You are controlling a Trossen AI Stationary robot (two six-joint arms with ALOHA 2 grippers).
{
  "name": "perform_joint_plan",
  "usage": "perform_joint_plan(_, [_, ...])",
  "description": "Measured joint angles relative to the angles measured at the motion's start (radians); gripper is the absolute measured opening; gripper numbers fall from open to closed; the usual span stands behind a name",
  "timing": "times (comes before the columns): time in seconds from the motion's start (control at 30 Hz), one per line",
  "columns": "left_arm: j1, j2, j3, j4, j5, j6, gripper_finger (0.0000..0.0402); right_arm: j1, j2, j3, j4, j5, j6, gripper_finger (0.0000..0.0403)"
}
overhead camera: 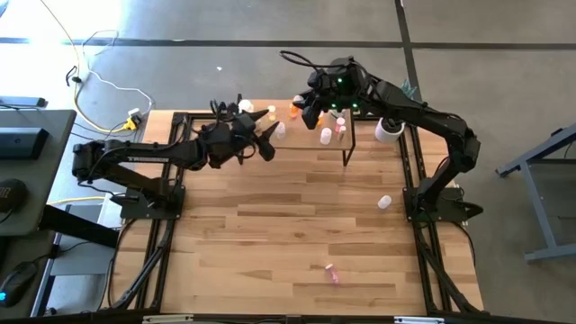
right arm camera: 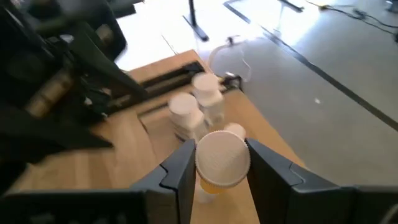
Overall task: Pick and place medicine bottles onto shelf by color
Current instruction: Put the orange pill bottle on the shelf
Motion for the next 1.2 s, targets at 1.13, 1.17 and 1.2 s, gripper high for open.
perform_joint_plan(1.13, [0.214, -0.132, 0.0, -0.183, 0.394, 0.003, 0.0214, 0.021, 0.217, 0.0, -0.13, 0.165, 0.119, 0.0113])
perform_joint_plan(1.17, [0.218, -0.132, 0.0, -0.183, 0.404, 0.003, 0.0214, 0.021, 0.219, 0.0, -0.136, 0.169, 0.12, 0.0113])
perform_joint_plan(1.2, [0.223, -0.132, 0.0, -0.183, 0.412, 0.003, 0.0214, 0.021, 0.221, 0.0, -0.15, 0.173, 0.118, 0.0113])
